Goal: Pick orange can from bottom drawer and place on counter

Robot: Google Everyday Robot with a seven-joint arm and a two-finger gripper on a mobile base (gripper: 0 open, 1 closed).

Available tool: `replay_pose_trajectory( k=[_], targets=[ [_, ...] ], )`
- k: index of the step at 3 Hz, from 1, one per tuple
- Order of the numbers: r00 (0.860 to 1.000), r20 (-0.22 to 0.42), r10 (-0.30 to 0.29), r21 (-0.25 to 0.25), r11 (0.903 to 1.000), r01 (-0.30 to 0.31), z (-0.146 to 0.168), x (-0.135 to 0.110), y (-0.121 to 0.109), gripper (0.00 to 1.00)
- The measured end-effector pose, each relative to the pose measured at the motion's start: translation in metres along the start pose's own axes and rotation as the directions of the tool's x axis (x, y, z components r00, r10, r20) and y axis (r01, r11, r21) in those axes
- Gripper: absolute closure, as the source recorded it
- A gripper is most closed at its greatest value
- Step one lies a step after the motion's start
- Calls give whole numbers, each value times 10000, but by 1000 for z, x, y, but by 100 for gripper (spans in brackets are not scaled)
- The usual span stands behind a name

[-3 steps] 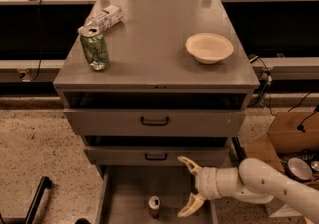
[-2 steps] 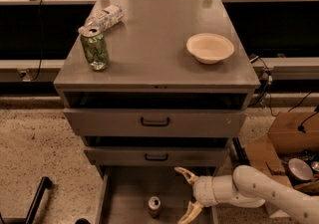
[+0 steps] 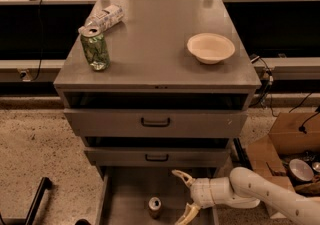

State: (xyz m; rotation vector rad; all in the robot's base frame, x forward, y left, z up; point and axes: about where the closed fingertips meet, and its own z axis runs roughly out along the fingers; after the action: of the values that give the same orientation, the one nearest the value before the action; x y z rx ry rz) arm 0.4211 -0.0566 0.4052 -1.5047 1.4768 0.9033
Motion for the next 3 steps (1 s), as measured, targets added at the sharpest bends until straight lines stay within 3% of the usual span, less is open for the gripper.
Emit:
replay_pose_trajectory(
  k=[1, 2, 3],
  targets=[
    [9876, 1053, 1168, -84, 9932, -1165, 25, 16, -1, 0],
    [9728, 1763, 1503, 232, 9874, -1567, 58, 39, -7, 0],
    [9724, 1930, 1307, 797, 9857, -1483, 86, 69, -16, 0]
  ],
)
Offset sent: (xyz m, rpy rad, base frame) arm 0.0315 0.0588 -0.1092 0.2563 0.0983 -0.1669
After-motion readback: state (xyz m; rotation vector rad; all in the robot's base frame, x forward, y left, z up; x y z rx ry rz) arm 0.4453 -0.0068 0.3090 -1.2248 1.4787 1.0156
